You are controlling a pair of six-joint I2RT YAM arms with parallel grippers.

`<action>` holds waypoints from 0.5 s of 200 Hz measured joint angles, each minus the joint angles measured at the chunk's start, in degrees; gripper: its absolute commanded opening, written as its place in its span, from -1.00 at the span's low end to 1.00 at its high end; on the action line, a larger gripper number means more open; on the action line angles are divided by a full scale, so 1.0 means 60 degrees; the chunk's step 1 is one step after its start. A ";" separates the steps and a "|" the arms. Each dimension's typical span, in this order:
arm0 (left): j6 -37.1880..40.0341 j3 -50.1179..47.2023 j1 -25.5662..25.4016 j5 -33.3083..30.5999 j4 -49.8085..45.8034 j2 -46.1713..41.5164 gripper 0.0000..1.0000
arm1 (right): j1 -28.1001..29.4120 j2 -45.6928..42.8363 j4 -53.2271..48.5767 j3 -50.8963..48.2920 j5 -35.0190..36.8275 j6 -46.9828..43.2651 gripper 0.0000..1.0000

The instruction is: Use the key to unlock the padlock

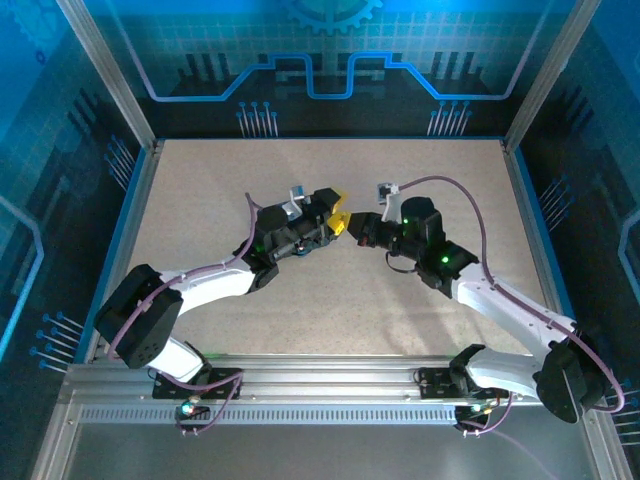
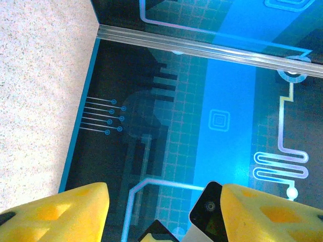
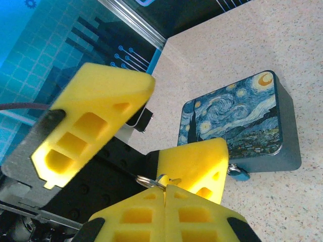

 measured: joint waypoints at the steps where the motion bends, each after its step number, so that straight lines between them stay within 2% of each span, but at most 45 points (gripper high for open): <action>1: 0.0000 0.0000 0.0000 -0.0004 0.0000 0.0000 0.07 | 0.0000 -0.0004 0.0000 -0.0004 0.0004 -0.0004 -1.00; 51: 0.0022 0.0000 0.0000 -0.0146 -0.0226 -0.0033 -0.28 | 0.0000 -0.0051 0.0011 -0.0025 0.0109 0.0036 -1.00; 100: 0.0025 0.0000 0.0000 -0.0215 -0.0353 -0.0047 -0.83 | 0.0000 -0.0087 0.0007 -0.0095 0.0146 0.0040 -1.00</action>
